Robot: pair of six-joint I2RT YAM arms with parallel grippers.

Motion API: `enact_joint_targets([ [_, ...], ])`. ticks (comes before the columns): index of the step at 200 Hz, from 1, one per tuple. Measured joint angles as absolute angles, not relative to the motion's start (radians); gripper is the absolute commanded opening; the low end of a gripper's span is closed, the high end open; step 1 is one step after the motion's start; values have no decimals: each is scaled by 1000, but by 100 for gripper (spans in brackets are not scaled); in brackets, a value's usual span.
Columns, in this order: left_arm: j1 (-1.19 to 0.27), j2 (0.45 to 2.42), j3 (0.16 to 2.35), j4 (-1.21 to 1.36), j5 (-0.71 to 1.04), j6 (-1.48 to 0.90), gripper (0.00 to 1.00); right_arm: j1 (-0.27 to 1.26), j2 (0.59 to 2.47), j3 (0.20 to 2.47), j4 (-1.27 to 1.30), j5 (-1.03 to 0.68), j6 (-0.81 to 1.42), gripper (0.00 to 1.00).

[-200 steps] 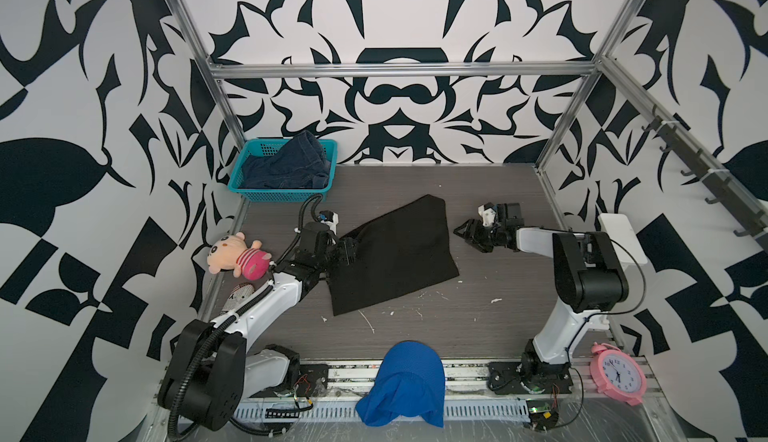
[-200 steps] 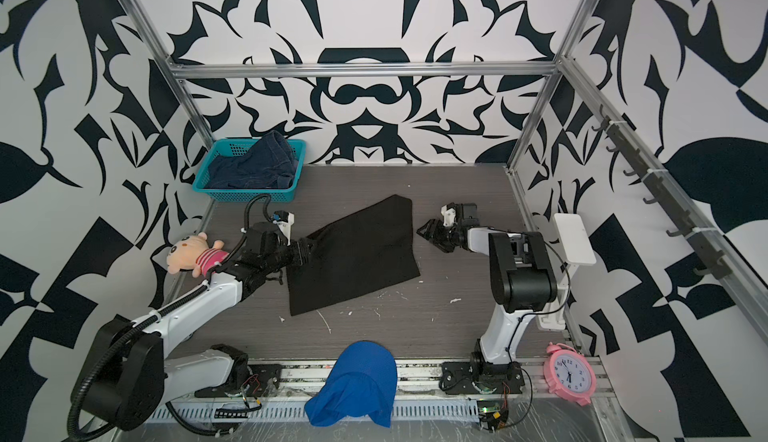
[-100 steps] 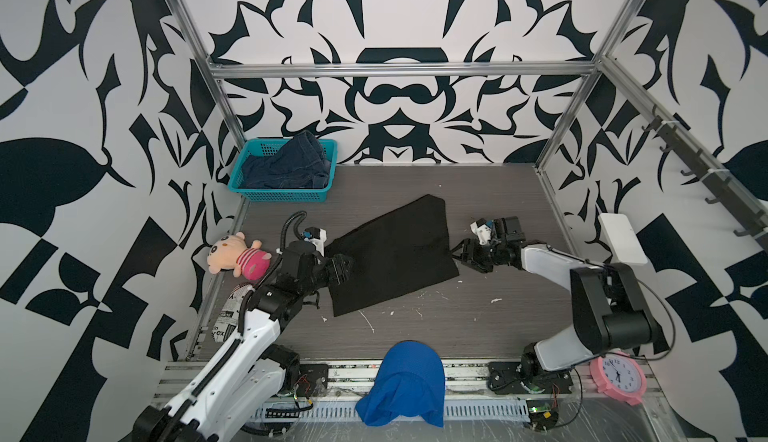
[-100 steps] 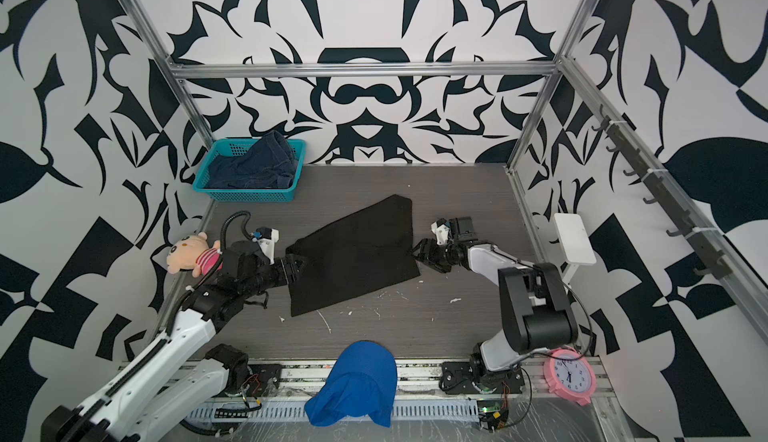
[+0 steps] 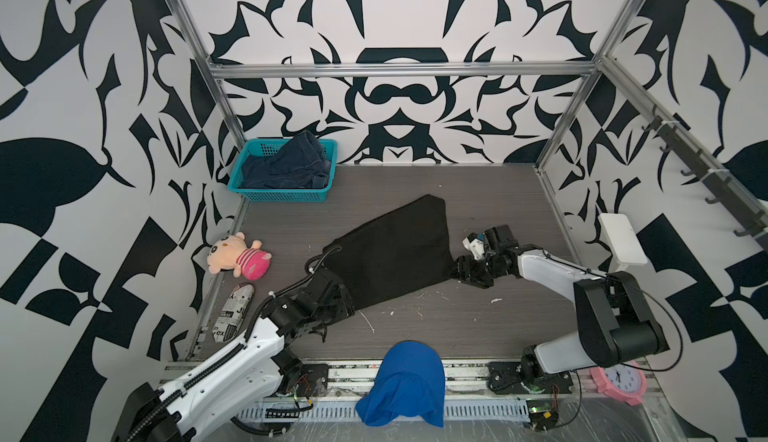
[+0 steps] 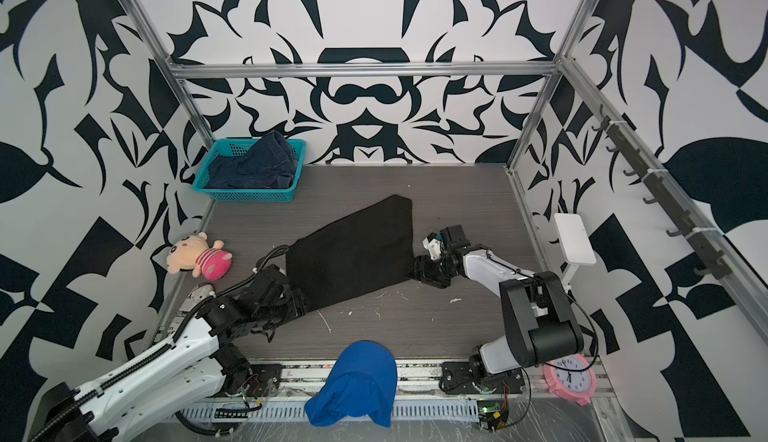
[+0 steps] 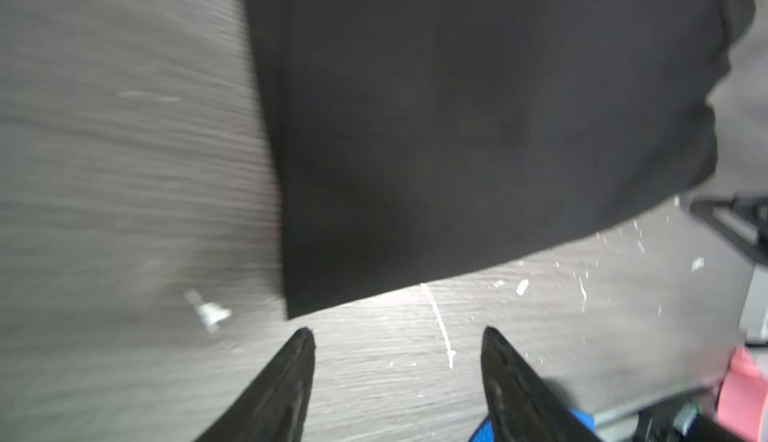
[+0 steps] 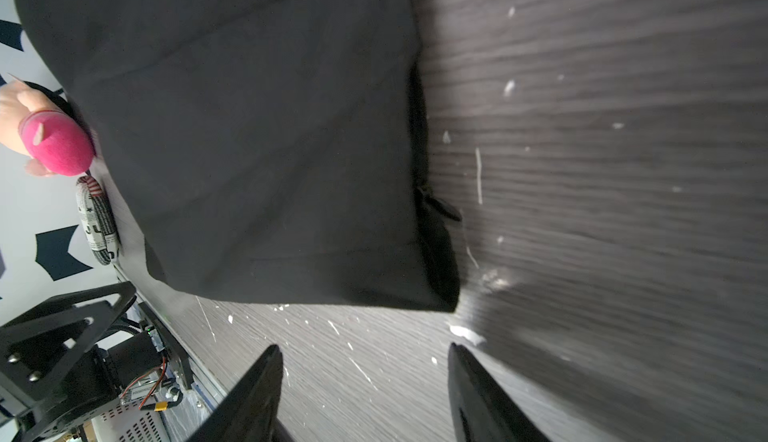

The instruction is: Fold and stack the skirts

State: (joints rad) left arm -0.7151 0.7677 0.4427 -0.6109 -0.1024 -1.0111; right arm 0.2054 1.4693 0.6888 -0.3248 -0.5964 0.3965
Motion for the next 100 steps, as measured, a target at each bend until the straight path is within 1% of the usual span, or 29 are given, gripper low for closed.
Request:
enact_joint_targets([
  [17, -716, 745, 443, -659, -135, -1055, 68, 206, 1469, 688, -323, -593, 396, 67],
  [31, -716, 749, 443, -691, -150, -1075, 71, 212, 1469, 683, -317, -590, 396, 67],
  [55, -716, 778, 442, -695, -160, -1085, 72, 234, 1479, 679, -306, -590, 392, 66],
  [100, -717, 852, 379, -521, -150, -1052, 59, 270, 1521, 679, -233, -594, 397, 63],
])
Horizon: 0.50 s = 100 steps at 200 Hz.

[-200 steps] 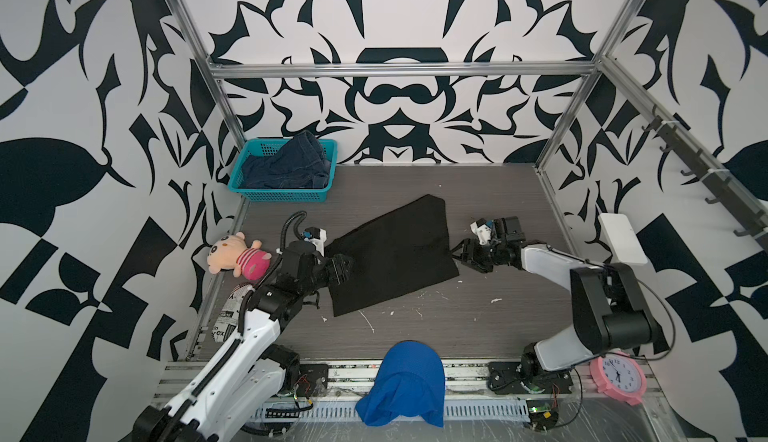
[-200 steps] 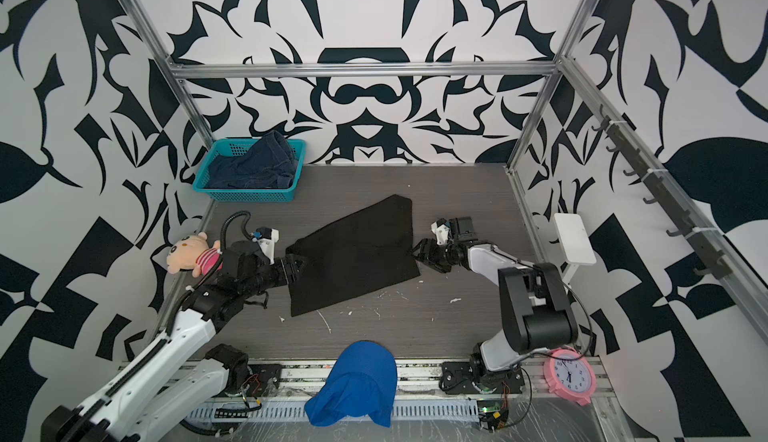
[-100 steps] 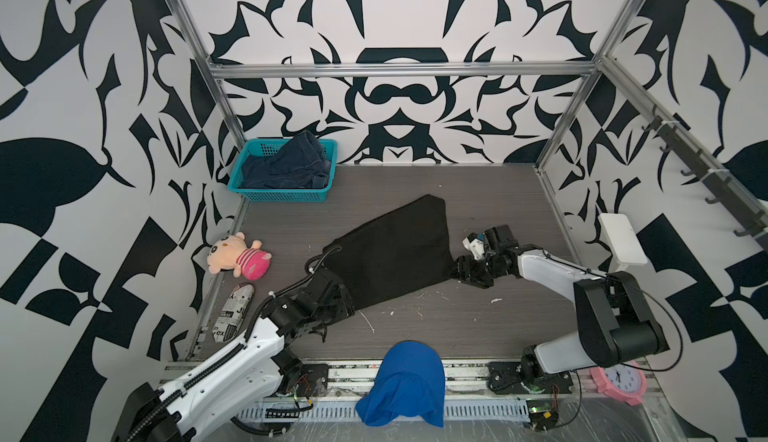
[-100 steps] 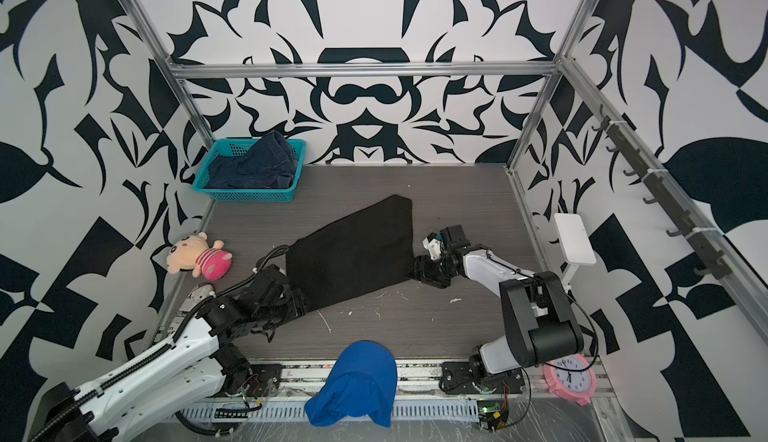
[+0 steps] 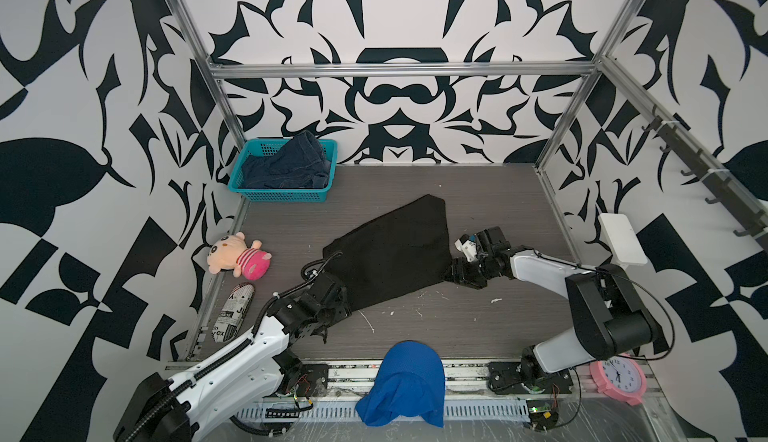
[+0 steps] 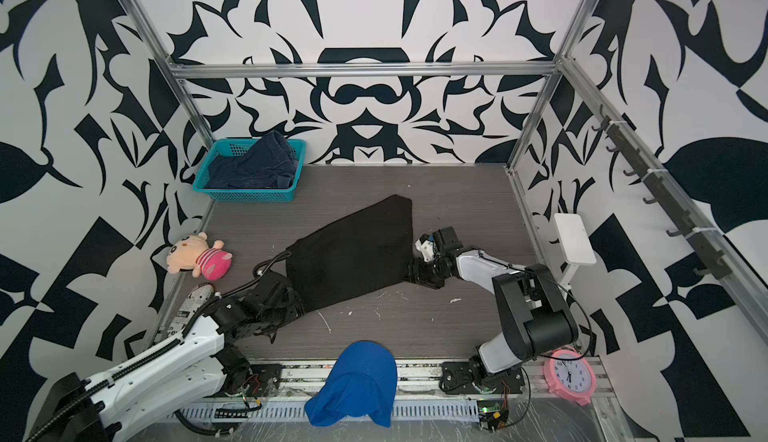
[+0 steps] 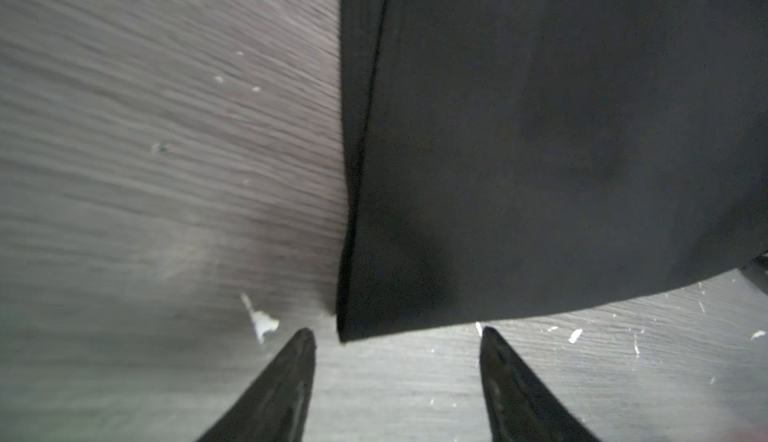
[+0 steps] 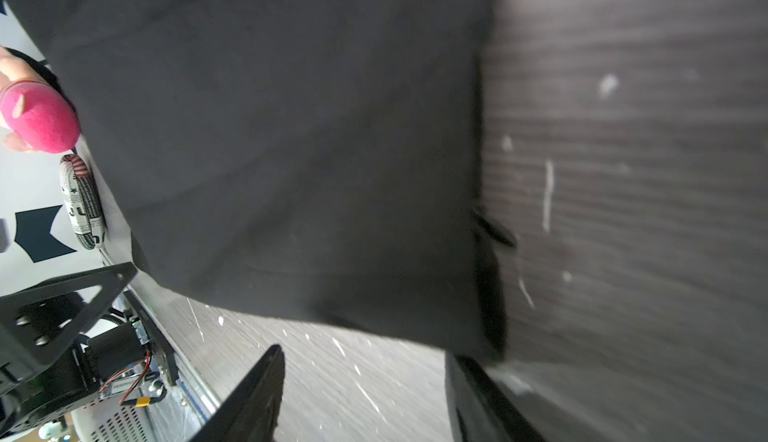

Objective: Fold and stack the skirts
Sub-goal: 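Lift the skirt with both grippers and stretch it toward the far side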

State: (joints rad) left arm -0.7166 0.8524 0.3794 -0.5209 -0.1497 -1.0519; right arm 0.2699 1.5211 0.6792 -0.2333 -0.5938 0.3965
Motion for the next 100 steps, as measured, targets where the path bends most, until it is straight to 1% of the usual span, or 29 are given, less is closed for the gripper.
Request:
enact_joint_targets([
  [8, -717, 867, 368, -484, -150, -1047, 56, 270, 1527, 680, -216, -594, 399, 62],
  [22, -717, 894, 362, -429, -150, -1037, 39, 270, 1537, 680, -189, -591, 408, 57],
  [30, -717, 912, 361, -398, -152, -1033, 33, 270, 1542, 680, -174, -590, 411, 53],
  [44, -717, 937, 361, -360, -154, -1012, 13, 270, 1554, 680, -152, -582, 419, 40],
  [52, -717, 945, 363, -353, -159, -999, 4, 270, 1559, 680, -139, -575, 430, 29],
  [56, -717, 948, 364, -351, -162, -1001, 0, 270, 1561, 680, -134, -571, 428, 22],
  [63, -717, 949, 367, -353, -169, -993, 0, 270, 1563, 680, -125, -567, 434, 10],
  [71, -717, 946, 373, -357, -178, -978, 0, 270, 1563, 680, -112, -562, 443, 4],
  [88, -717, 920, 384, -364, -198, -964, 0, 270, 1563, 679, -90, -549, 463, 0],
  [100, -717, 887, 393, -375, -212, -959, 0, 270, 1559, 679, -77, -540, 469, 0],
])
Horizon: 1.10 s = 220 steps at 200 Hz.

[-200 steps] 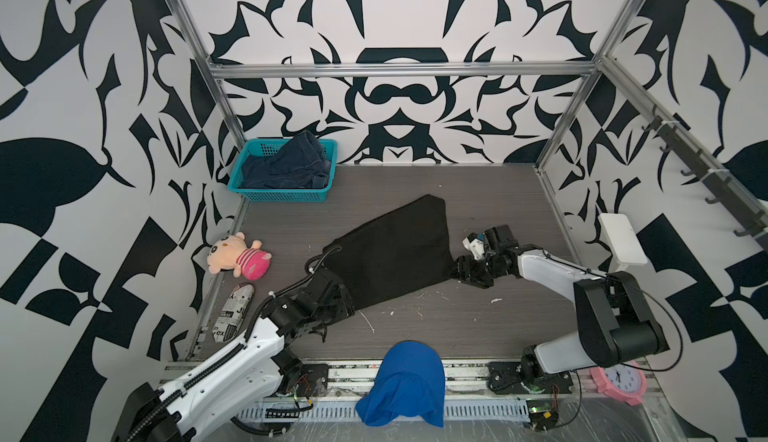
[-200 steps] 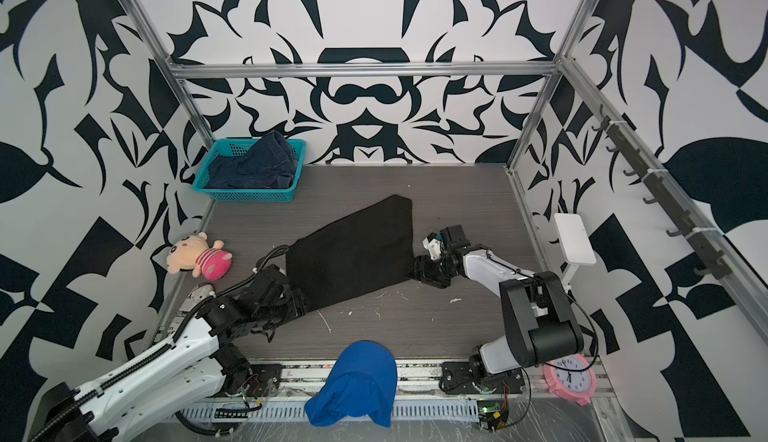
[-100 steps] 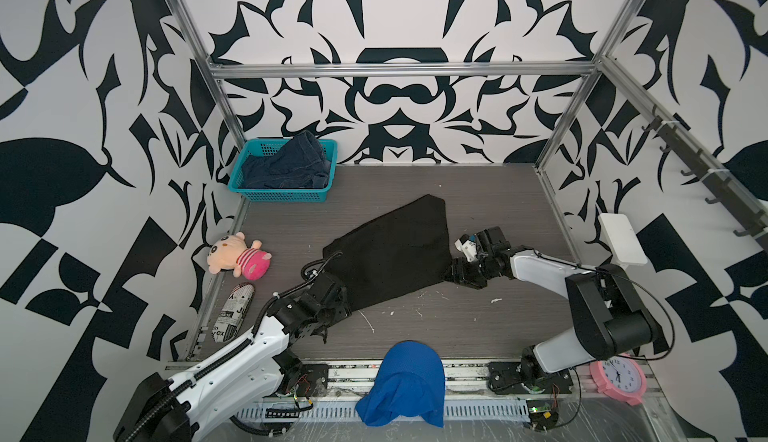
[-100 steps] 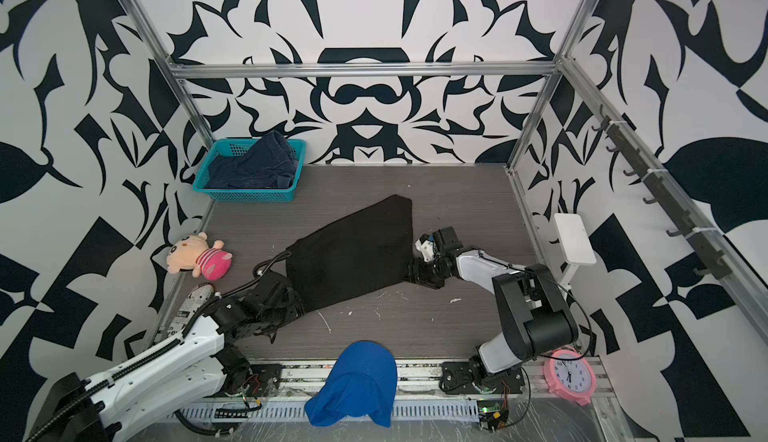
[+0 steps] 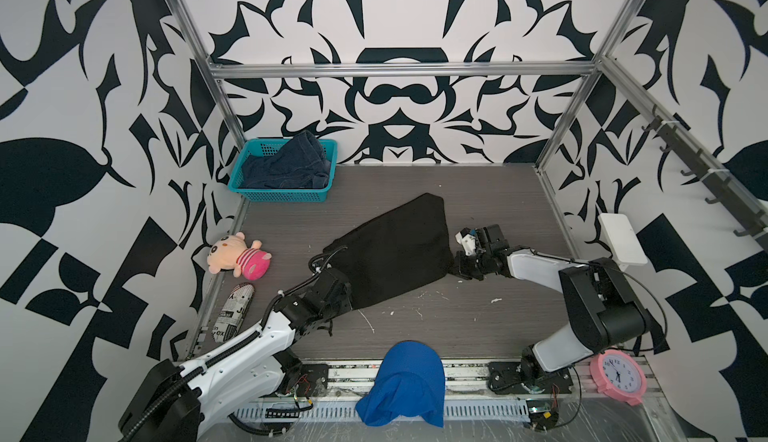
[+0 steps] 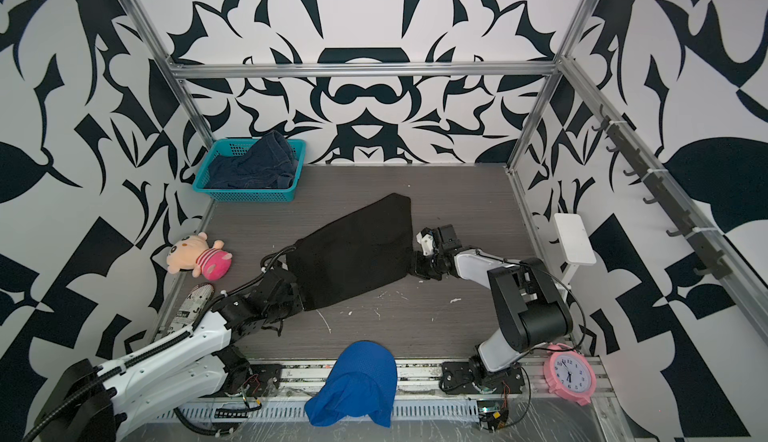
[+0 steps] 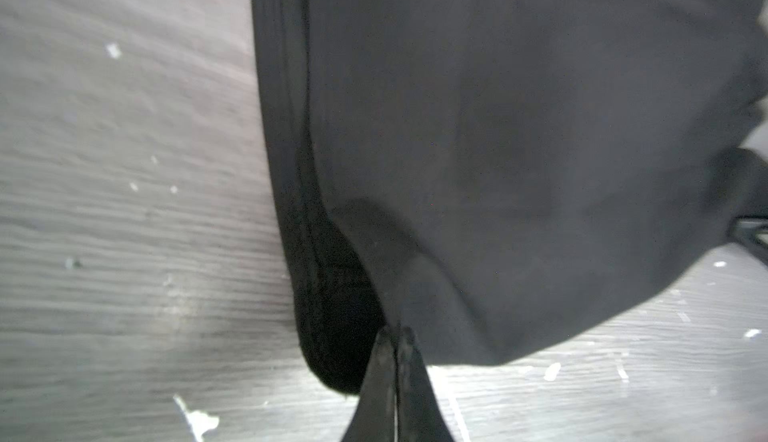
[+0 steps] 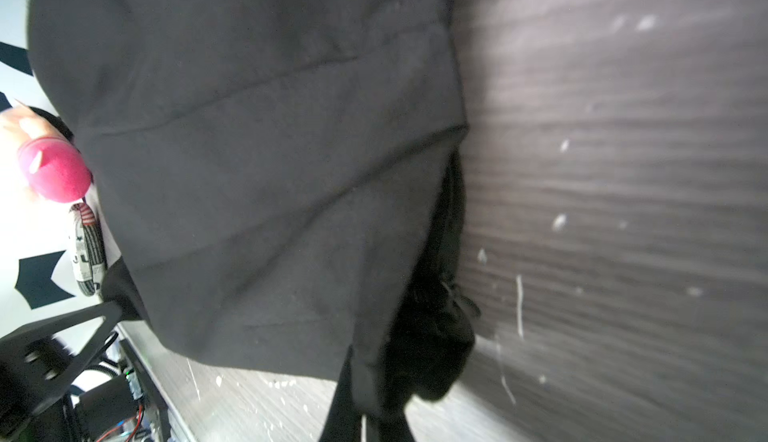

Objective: Fold and stack the skirts
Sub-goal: 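Lift the skirt with both grippers and stretch it toward the far side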

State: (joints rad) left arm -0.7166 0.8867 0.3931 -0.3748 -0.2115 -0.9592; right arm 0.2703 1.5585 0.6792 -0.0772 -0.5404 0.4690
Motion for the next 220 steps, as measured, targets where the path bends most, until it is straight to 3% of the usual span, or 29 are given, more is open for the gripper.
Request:
enact_joint_targets([
  [35, -717, 799, 471, -426, -250, -920, 0, 270, 1464, 679, -73, -531, 476, 0],
  [84, -704, 797, 741, -542, -287, -774, 0, 270, 1287, 720, -109, -542, 475, 0],
  [162, -618, 912, 1305, -634, -316, -441, 0, 271, 1128, 1113, -319, -535, 441, 0],
  [220, -617, 883, 1441, -640, -344, -289, 0, 271, 1003, 1286, -461, -527, 416, 0],
])
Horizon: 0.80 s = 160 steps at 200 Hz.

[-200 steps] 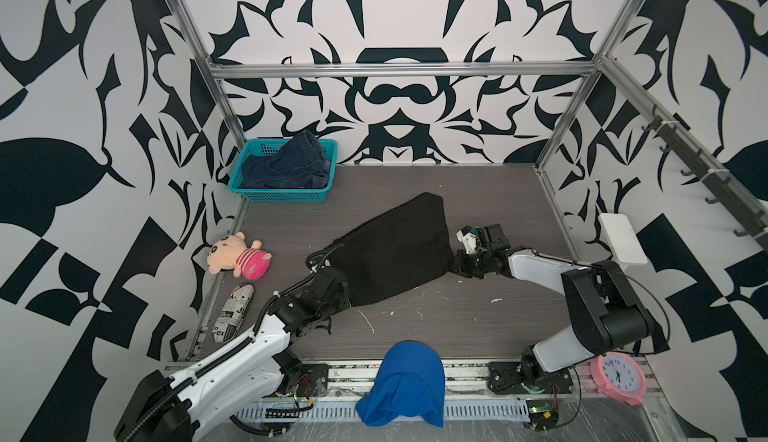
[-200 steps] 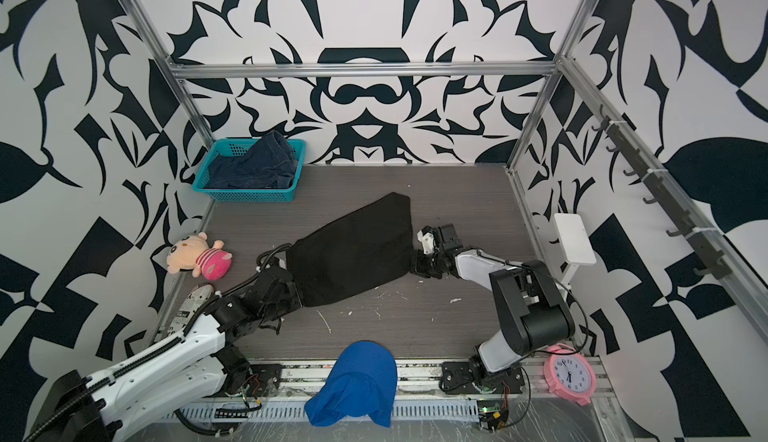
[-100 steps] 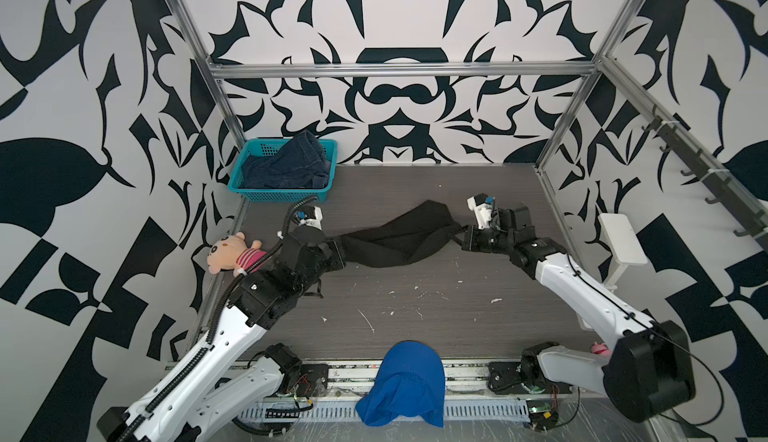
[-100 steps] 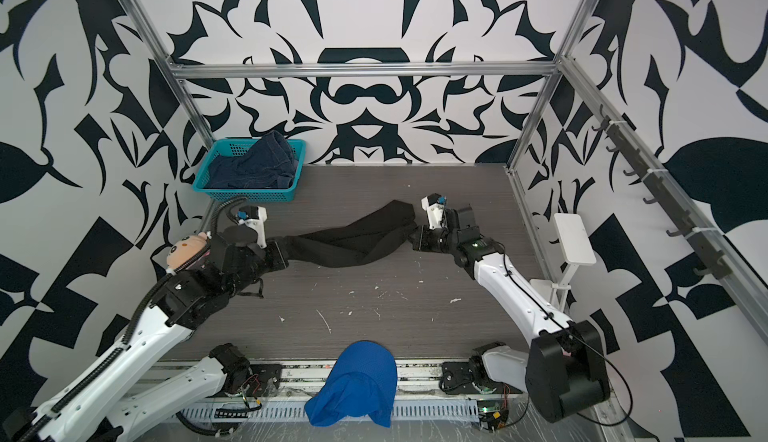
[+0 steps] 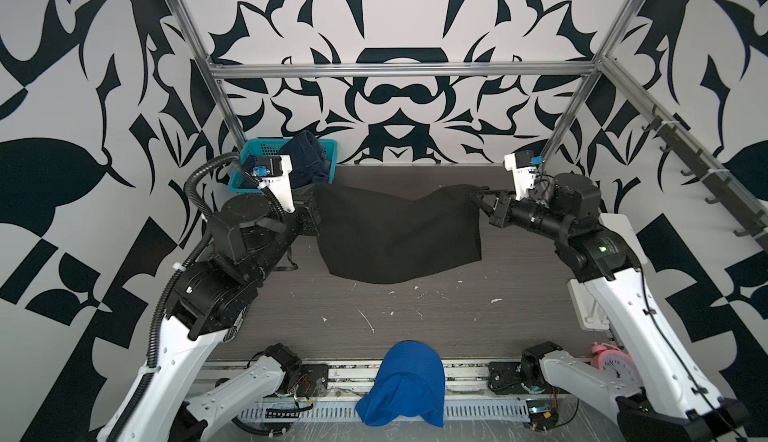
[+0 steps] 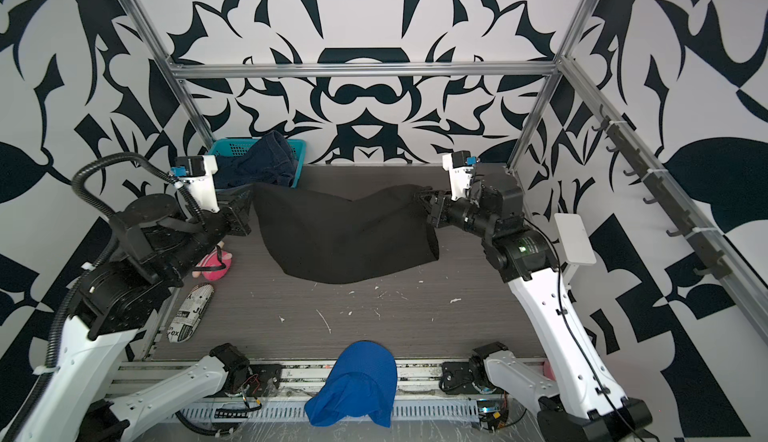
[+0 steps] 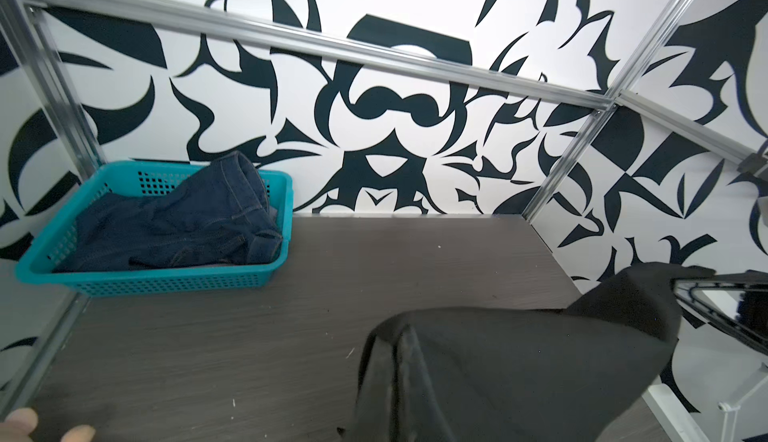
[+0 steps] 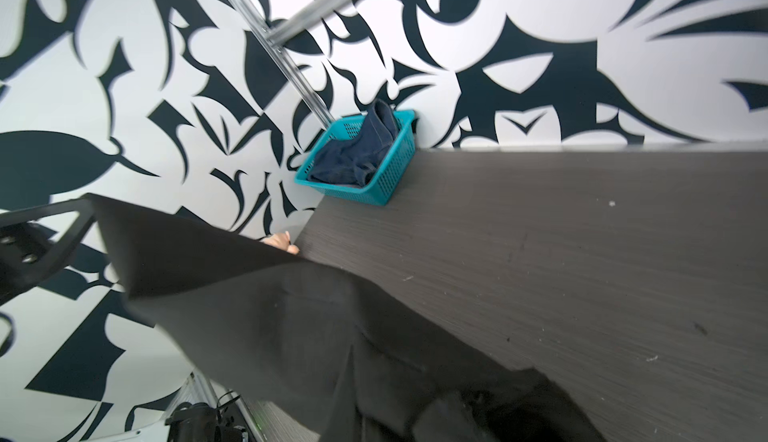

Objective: Fold and stack the skirts
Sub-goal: 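Lift the skirt with both grippers and stretch it toward the far side, then lay the skirt flat on the table and open both grippers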

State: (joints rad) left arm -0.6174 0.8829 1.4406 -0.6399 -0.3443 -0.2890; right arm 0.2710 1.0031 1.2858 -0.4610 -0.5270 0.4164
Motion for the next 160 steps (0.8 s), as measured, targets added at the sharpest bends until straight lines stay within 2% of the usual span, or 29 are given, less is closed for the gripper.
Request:
enact_joint_targets([
  [96, -617, 840, 1391, -678, -342, -262, 0, 276, 881, 1244, -582, -498, 416, 0],
  [160, -618, 844, 1551, -703, -210, -252, 0, 278, 792, 1271, -604, -543, 445, 0],
])
